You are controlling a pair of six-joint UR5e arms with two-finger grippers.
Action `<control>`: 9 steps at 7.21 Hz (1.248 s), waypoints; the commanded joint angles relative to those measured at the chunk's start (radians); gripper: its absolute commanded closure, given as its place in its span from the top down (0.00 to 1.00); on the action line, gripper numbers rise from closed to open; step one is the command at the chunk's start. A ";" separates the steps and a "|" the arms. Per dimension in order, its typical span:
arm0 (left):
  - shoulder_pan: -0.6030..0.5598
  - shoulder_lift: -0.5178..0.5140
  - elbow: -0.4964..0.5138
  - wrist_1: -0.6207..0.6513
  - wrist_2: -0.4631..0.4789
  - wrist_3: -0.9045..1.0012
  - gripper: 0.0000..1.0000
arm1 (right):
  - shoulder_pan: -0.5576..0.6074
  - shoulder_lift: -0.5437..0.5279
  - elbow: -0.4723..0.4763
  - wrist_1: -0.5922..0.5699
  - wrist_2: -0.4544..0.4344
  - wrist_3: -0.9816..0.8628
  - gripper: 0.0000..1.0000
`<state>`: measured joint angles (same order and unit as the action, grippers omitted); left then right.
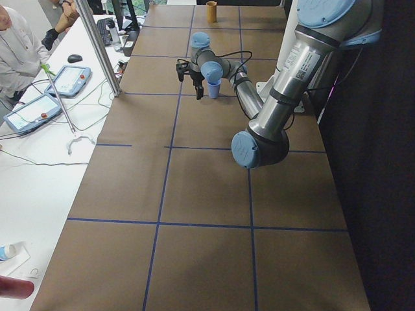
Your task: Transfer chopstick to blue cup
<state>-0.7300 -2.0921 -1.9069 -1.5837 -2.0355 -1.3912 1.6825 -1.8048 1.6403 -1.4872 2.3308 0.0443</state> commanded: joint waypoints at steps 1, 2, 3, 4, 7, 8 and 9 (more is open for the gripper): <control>-0.002 0.004 -0.006 0.001 0.001 0.001 1.00 | 0.000 -0.001 -0.016 -0.001 0.002 0.009 0.41; 0.000 0.004 -0.007 -0.001 0.004 -0.002 1.00 | 0.000 -0.001 -0.016 -0.001 0.005 0.011 0.17; 0.000 0.004 -0.009 0.001 0.005 -0.002 1.00 | 0.000 0.001 -0.013 0.001 0.005 0.009 0.02; 0.000 0.004 -0.012 0.001 0.006 -0.005 1.00 | 0.000 -0.001 -0.005 0.001 0.007 0.009 0.00; 0.000 0.006 -0.011 0.001 0.008 -0.008 1.00 | 0.098 -0.042 0.111 -0.008 -0.005 0.000 0.00; 0.000 0.006 -0.012 0.001 0.009 -0.008 1.00 | 0.129 -0.066 0.165 -0.014 -0.005 0.002 0.00; 0.001 0.006 -0.011 -0.001 0.009 -0.008 1.00 | 0.156 -0.064 0.226 -0.098 -0.002 0.002 0.00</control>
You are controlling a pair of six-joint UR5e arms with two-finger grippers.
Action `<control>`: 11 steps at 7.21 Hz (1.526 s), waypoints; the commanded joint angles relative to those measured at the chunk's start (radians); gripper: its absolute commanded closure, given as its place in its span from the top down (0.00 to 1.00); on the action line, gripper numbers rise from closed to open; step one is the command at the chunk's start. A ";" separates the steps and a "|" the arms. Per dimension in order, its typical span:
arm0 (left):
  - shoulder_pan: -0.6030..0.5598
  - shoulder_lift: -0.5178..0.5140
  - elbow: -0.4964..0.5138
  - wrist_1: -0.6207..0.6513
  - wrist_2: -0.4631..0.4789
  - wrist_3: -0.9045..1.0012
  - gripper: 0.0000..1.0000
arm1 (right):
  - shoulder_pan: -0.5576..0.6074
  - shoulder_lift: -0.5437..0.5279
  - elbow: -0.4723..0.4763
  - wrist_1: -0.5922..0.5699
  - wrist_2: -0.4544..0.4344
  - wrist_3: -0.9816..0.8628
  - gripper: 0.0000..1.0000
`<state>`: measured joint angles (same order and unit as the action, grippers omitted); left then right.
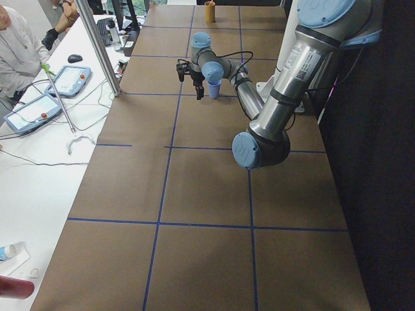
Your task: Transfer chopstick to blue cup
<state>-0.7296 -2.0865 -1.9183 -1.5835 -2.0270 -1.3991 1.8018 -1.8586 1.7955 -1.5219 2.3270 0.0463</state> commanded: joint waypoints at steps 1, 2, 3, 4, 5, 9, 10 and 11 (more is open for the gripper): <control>0.001 0.000 0.001 -0.001 0.001 0.000 1.00 | 0.065 -0.001 0.182 -0.233 0.000 0.000 0.00; 0.001 0.000 0.001 -0.001 0.001 0.000 1.00 | 0.083 0.001 0.285 -0.364 -0.001 0.000 0.00; 0.001 0.000 0.002 -0.001 0.001 0.002 1.00 | 0.100 0.007 0.377 -0.488 0.012 0.000 0.00; 0.001 0.000 0.001 -0.001 0.001 0.002 1.00 | 0.084 0.016 0.449 -0.588 0.075 0.004 0.02; -0.001 0.011 -0.001 -0.001 0.001 0.005 1.00 | 0.041 0.015 0.453 -0.616 0.227 0.007 0.03; 0.001 0.063 0.015 -0.066 -0.001 0.012 1.00 | -0.296 0.290 0.446 -0.601 0.425 0.355 0.06; 0.001 0.063 0.016 -0.079 0.001 0.012 1.00 | -0.399 0.414 0.432 -0.597 0.426 0.536 0.07; 0.001 0.063 0.016 -0.082 -0.001 0.012 1.00 | -0.544 0.534 0.400 -0.522 0.423 0.761 0.08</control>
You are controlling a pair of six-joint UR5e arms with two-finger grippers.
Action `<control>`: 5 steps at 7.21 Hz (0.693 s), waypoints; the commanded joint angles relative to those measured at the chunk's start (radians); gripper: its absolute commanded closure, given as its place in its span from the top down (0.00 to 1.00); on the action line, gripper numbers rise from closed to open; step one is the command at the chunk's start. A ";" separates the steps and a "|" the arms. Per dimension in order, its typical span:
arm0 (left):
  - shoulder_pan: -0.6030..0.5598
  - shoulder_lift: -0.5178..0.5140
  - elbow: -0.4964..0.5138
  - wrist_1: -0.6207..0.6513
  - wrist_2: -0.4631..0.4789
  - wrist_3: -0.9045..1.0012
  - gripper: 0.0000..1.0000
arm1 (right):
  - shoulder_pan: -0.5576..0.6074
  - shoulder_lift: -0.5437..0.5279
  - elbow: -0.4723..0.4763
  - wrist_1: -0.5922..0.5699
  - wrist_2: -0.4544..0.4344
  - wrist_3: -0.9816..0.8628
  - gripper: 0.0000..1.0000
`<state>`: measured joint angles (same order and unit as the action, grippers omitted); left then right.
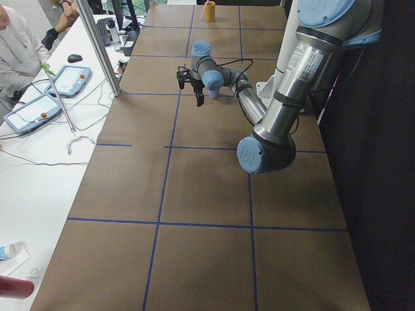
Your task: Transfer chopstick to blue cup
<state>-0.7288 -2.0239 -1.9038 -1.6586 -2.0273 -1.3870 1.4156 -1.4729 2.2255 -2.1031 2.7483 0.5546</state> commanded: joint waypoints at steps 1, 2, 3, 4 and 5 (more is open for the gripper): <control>0.000 0.001 0.002 -0.007 0.001 0.000 1.00 | -0.275 0.245 -0.070 0.174 -0.001 0.510 0.08; 0.000 0.001 0.003 -0.007 0.001 0.000 1.00 | -0.355 0.313 -0.120 0.318 -0.003 0.724 0.08; 0.000 0.001 0.002 -0.007 0.001 0.000 1.00 | -0.435 0.356 -0.162 0.460 -0.021 0.877 0.08; 0.000 0.001 0.003 -0.007 0.001 0.000 1.00 | -0.493 0.408 -0.226 0.567 -0.035 0.975 0.08; 0.000 0.001 0.003 -0.007 0.001 0.000 1.00 | -0.541 0.449 -0.257 0.610 -0.067 1.046 0.08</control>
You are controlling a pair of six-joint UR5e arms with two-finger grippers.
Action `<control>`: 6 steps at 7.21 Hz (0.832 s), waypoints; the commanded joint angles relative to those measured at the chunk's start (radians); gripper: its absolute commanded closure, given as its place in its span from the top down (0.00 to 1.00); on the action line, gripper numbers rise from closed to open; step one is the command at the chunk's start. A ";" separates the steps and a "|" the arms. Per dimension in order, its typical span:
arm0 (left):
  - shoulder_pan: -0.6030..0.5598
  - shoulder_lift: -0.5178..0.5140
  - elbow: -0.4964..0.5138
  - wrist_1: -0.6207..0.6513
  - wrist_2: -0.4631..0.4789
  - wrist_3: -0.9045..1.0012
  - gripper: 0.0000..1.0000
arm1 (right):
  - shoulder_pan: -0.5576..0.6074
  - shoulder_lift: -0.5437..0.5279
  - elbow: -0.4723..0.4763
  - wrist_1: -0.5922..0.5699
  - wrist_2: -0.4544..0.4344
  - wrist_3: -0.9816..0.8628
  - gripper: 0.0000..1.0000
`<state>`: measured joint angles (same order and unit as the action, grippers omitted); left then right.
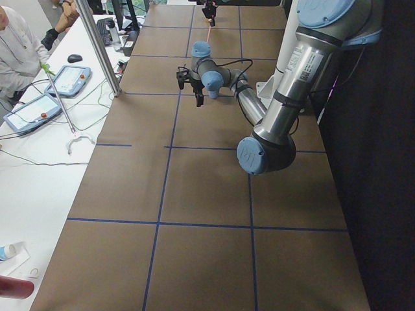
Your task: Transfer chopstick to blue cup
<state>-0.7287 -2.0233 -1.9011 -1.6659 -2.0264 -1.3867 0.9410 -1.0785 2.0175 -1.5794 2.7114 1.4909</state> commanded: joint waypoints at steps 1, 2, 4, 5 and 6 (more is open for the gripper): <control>0.000 0.000 0.000 0.000 0.000 0.000 1.00 | -0.106 0.072 -0.051 0.088 -0.057 0.126 0.08; 0.000 -0.001 0.002 0.000 0.000 0.000 1.00 | -0.131 0.075 -0.054 0.088 -0.067 0.126 0.08; 0.000 0.000 0.000 0.000 0.000 -0.002 1.00 | -0.163 0.115 -0.091 0.088 -0.096 0.126 0.09; 0.000 0.000 0.000 0.000 0.000 -0.003 1.00 | -0.174 0.129 -0.103 0.088 -0.111 0.126 0.10; 0.000 0.000 -0.001 0.000 0.000 -0.005 1.00 | -0.194 0.152 -0.132 0.088 -0.137 0.126 0.11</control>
<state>-0.7286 -2.0234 -1.9010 -1.6659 -2.0264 -1.3896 0.7688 -0.9512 1.9148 -1.4911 2.6008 1.6166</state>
